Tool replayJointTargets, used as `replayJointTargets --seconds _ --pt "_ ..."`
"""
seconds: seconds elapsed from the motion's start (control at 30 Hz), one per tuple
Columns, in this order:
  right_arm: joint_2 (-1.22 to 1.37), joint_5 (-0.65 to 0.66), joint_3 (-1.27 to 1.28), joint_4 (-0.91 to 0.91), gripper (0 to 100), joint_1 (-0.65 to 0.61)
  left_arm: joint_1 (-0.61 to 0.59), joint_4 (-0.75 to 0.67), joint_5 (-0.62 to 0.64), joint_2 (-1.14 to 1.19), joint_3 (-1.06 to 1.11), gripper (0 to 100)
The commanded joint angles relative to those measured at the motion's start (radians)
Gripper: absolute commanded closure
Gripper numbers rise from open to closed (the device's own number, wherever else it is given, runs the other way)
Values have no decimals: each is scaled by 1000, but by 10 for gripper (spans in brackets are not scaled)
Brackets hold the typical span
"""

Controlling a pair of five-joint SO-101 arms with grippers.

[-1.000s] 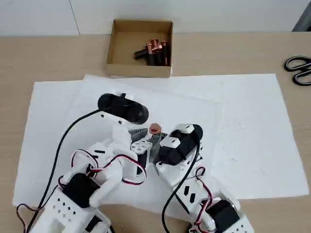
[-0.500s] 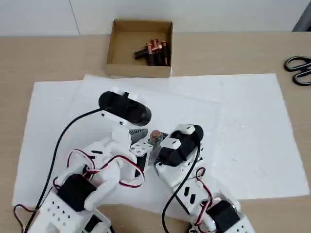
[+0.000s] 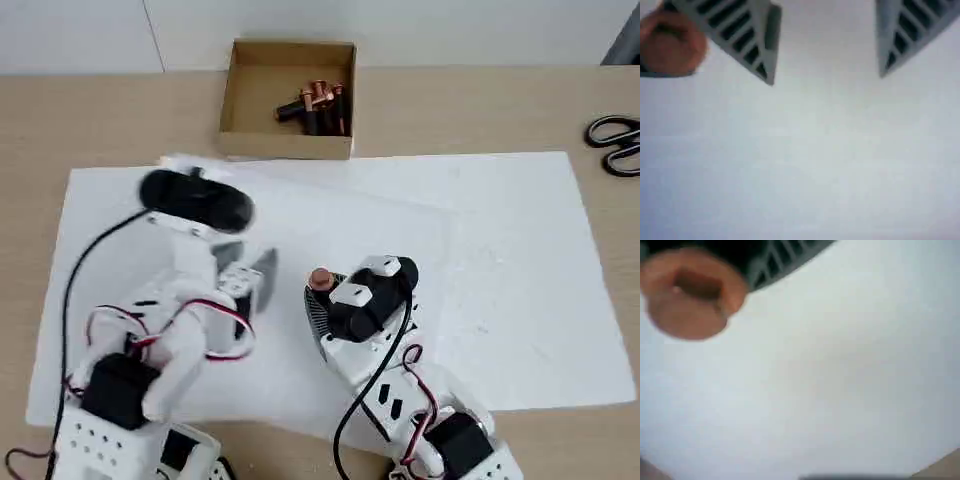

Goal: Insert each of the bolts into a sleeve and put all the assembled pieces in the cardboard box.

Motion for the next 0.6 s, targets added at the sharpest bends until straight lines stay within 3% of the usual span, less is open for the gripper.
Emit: replayJointTargets --seconds 0.0,0.33,0.57 --pt "-15 6 -9 -18 995 21 -109 3 -12 -8 -47 870" --pt "-15 6 -11 -12 995 275 -549 11 -54 -6 -7 870" --pt "-13 9 -115 96 995 394 -629 133 -181 -6 -4 870"
